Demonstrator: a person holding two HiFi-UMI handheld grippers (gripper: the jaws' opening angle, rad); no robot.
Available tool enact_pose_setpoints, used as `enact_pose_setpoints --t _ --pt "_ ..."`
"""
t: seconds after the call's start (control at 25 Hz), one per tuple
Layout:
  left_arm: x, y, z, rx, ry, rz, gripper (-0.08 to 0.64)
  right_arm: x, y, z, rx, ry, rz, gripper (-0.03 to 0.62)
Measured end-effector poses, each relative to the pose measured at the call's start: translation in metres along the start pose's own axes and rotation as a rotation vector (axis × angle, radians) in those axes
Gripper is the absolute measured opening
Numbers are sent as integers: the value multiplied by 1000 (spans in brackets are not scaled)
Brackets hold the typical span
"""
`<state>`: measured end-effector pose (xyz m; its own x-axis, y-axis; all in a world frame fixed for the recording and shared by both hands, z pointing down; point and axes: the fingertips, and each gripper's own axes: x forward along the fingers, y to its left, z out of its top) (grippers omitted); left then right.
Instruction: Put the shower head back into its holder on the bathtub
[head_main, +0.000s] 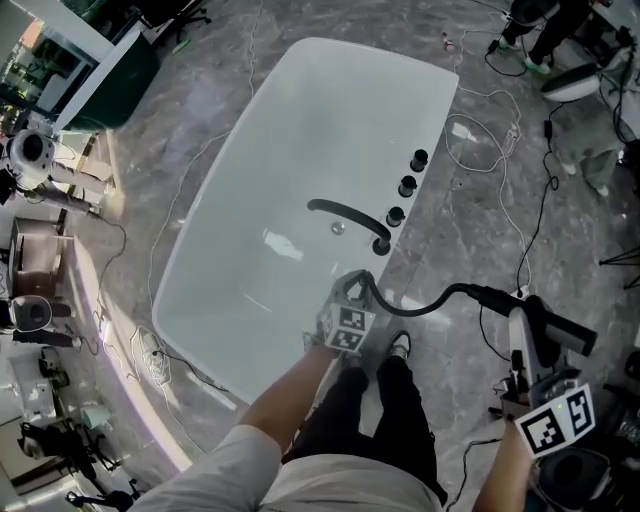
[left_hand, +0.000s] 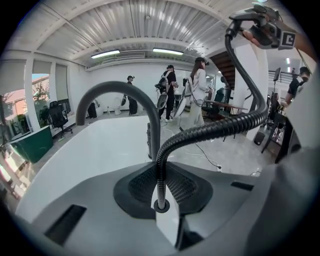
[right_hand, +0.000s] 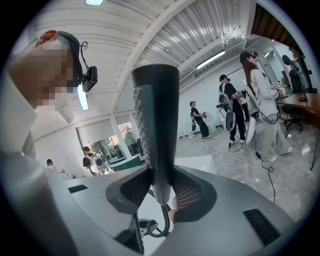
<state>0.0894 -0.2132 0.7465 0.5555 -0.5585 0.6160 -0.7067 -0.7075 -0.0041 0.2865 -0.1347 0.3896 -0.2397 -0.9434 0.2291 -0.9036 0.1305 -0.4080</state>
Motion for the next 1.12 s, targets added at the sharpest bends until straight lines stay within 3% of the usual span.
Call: enact_pose_setpoints --t 0.2,0.68,0.92,1.12 --pt "33 6 -50 2 100 1 52 21 -3 -23 38 4 33 141" --pt "71 -3 -99 17 193 -39 52 42 12 -37 54 6 143 141" --pt "62 -8 -105 -9 200 -61 89 58 32 -50 62 14 227 141" --pt "34 -5 -92 -54 155 -50 89 80 46 -71 46 54 257 141"
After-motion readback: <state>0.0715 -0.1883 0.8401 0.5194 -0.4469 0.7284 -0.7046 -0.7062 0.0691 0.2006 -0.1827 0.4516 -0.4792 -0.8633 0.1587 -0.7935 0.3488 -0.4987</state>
